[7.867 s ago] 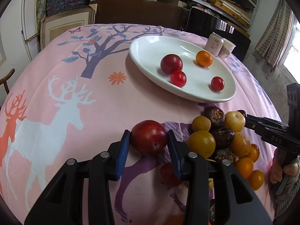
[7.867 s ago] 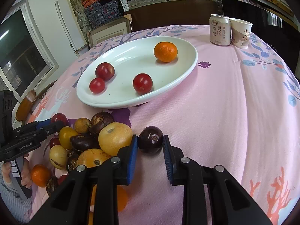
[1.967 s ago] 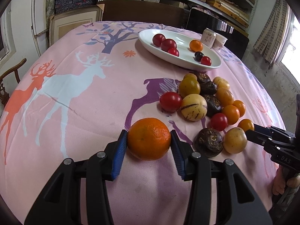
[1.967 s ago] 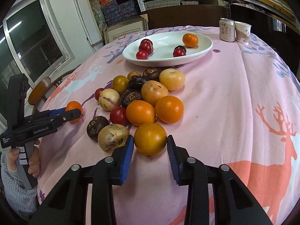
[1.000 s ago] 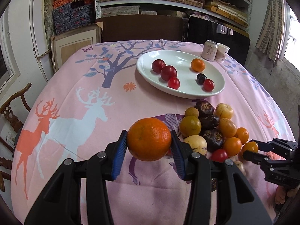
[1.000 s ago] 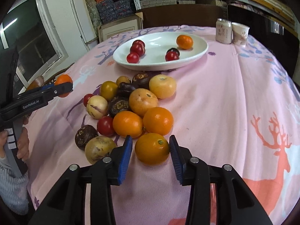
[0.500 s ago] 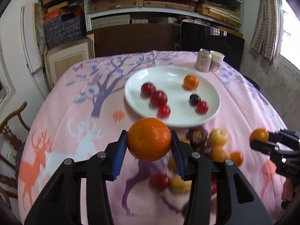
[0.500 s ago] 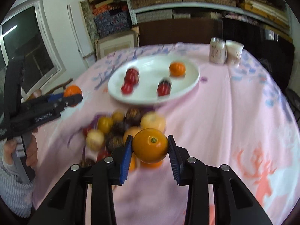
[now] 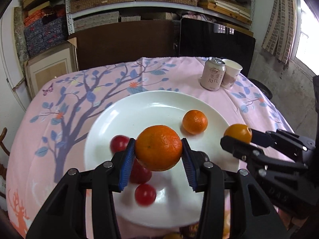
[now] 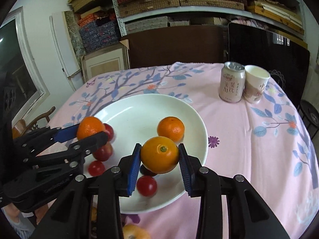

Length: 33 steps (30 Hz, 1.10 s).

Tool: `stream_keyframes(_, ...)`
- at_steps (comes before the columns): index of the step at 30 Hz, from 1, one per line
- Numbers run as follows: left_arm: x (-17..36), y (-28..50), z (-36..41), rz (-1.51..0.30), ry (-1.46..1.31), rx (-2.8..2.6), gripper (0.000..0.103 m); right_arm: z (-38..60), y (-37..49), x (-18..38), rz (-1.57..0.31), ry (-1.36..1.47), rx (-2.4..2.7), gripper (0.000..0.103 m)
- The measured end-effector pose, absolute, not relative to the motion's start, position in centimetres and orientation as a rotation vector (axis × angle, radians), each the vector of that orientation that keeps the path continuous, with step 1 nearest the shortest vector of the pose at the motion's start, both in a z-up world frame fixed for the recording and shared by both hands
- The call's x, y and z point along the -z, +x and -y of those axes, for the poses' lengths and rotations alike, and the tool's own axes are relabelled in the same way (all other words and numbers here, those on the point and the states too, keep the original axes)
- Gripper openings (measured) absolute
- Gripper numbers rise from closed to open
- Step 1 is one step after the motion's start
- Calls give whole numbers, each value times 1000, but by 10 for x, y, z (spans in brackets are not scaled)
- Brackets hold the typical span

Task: Organize fruits
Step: 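Release the mandarin onto the plate with the left gripper while the right releases its mandarin there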

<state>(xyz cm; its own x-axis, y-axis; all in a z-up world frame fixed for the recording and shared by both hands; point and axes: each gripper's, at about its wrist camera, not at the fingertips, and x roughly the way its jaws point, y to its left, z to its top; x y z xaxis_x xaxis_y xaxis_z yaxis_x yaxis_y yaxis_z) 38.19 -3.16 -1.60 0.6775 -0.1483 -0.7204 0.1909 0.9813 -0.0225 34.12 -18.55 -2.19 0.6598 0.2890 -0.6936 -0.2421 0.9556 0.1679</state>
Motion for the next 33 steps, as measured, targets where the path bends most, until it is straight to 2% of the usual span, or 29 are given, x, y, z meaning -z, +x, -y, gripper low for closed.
stream_keyframes(3,28,396,39,-825,43,198,45,190,346,32,-821,52,-290,39)
stream_keyframes(6,35,398,43,-827,43,203,45,195,347,32,-818,79,-287,53)
stream_keyframes(7,36,397,45,-823,57,205,48,195,347,31,-811,78,-283,54)
stream_keyframes(8,34,394,46,-808,68,197,57,195,346,29,-804,76,-282,55)
stream_keyframes(11,26,389,44,-758,81,169,65,194,343,25,-793,69,-280,56)
stream_keyframes(27,-9,341,34,-680,104,120,70,189,309,1,-724,55,-311,58)
stream_keyframes(31,-12,309,22,-669,66,103,78,192,281,-3,-698,67,-325,61)
stream_keyframes(33,-10,294,17,-680,52,96,78,194,267,-4,-687,76,-327,62)
